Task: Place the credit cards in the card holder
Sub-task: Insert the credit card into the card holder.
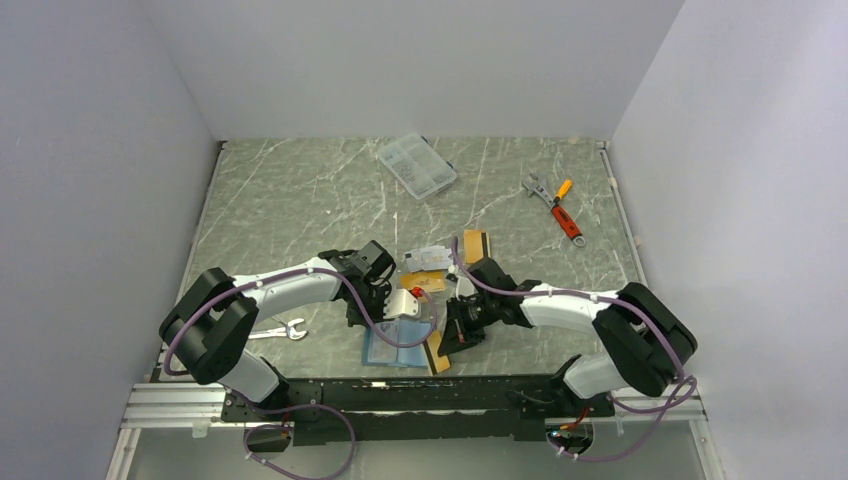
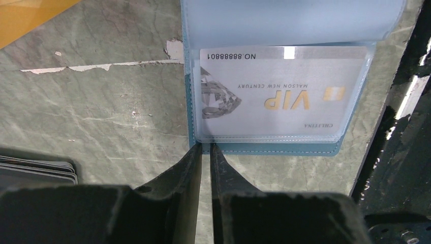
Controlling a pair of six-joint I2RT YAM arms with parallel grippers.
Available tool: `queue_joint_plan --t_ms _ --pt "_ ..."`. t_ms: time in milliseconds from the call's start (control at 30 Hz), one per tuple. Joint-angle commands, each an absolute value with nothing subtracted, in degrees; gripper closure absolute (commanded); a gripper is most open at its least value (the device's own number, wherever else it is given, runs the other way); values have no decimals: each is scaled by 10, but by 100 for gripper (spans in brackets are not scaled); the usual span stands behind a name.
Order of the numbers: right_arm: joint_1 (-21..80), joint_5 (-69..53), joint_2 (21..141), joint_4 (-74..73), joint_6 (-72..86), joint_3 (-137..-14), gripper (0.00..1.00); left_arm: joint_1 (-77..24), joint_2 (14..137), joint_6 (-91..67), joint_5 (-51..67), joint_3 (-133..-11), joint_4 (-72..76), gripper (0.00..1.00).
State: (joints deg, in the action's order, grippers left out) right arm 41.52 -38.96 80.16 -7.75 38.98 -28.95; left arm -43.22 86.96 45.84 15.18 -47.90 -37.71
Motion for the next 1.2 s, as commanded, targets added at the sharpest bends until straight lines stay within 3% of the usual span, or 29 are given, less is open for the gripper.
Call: queue_joint_plan --t_ms 0,800,1167 --pt "418 -395 814 -51 383 -310 100 -434 877 468 145 -485 -392 83" --pt "431 -419 877 -15 383 -358 100 -434 877 473 143 -489 -403 86" --pt "426 -379 811 -61 381 -316 100 -431 865 472 155 -511 -422 87"
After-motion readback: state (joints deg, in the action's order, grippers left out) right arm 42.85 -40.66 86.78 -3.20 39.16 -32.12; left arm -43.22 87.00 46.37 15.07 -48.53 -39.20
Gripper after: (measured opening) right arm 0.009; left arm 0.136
